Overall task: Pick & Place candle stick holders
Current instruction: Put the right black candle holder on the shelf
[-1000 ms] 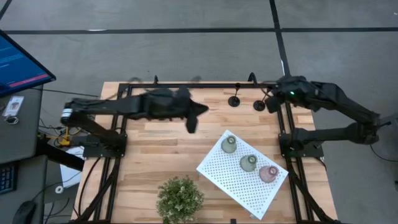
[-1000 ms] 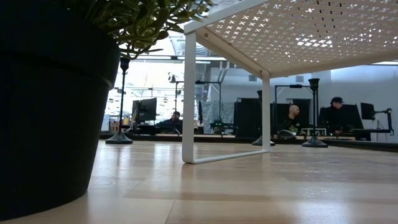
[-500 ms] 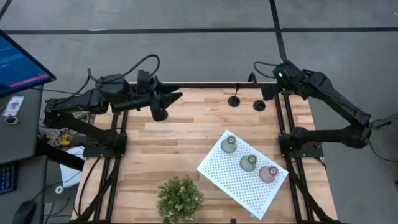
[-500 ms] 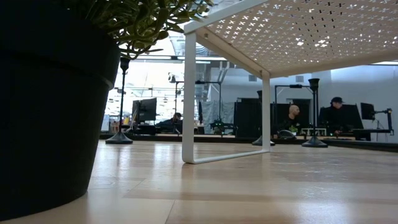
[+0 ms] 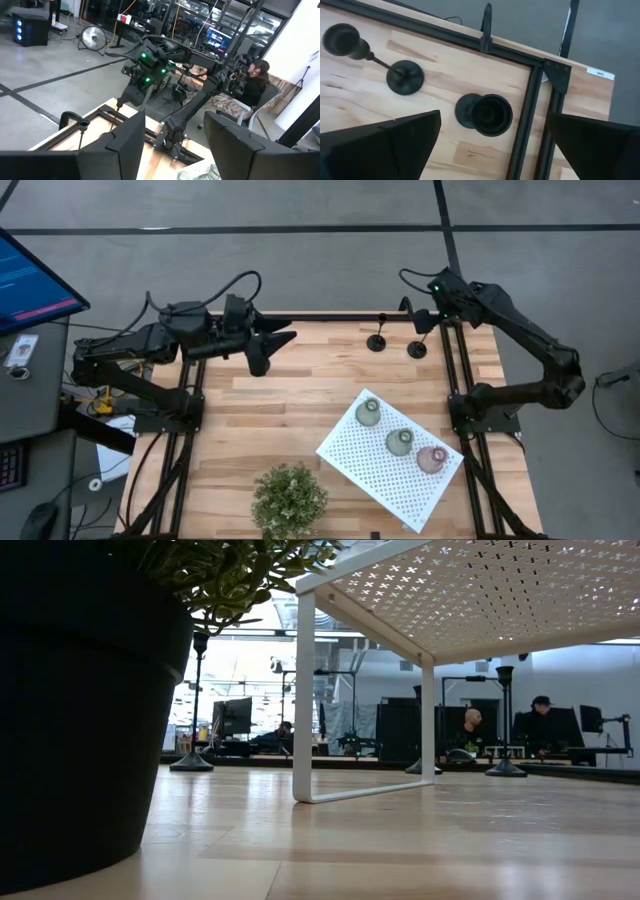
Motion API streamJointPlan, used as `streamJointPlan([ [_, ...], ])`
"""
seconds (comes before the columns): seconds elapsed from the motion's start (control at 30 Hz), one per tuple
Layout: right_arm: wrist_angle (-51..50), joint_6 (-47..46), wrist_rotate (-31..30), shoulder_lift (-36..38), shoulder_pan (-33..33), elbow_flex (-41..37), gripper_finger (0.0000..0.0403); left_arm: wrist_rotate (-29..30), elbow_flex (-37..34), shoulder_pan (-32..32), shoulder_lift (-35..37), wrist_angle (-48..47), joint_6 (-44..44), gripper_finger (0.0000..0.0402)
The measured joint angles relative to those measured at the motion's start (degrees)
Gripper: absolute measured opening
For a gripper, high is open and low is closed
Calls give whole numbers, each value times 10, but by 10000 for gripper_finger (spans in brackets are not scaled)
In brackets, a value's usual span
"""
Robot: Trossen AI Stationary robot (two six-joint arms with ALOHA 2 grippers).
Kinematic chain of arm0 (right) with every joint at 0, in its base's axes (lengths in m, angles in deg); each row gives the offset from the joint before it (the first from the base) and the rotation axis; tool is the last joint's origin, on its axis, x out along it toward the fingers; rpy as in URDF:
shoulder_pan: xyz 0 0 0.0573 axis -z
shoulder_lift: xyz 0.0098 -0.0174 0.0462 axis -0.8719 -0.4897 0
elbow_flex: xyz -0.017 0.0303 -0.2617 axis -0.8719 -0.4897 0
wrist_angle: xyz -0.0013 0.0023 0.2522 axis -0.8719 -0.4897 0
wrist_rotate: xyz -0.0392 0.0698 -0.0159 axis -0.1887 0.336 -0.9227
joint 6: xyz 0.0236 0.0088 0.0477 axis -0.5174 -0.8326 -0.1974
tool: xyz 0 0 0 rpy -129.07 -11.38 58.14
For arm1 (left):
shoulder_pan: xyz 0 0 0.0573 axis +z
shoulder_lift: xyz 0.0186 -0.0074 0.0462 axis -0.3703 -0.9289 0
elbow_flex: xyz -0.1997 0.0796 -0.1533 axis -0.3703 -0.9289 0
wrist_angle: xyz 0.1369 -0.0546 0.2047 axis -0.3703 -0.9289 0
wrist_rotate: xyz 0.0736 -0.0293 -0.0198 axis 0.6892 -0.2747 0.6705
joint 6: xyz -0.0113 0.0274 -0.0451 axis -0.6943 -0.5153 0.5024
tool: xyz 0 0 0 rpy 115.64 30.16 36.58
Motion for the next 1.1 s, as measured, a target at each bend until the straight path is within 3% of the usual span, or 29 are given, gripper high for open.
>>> streamJointPlan([
  [0.3, 176, 6, 19, 181, -14, -195, 352, 0, 0, 0, 1, -1, 1, 202],
  [0.43, 238, -20, 32, 219, -14, -287, 352, 0, 0, 0, 1, -1, 3, 202],
  [0.9, 431, -7, 9, 172, -5, -398, 350, 12, 0, 0, 1, -1, 4, 194],
  [1.1, 455, 26, 7, 147, -3, -401, 296, 21, 0, 0, 1, -1, 0, 184],
])
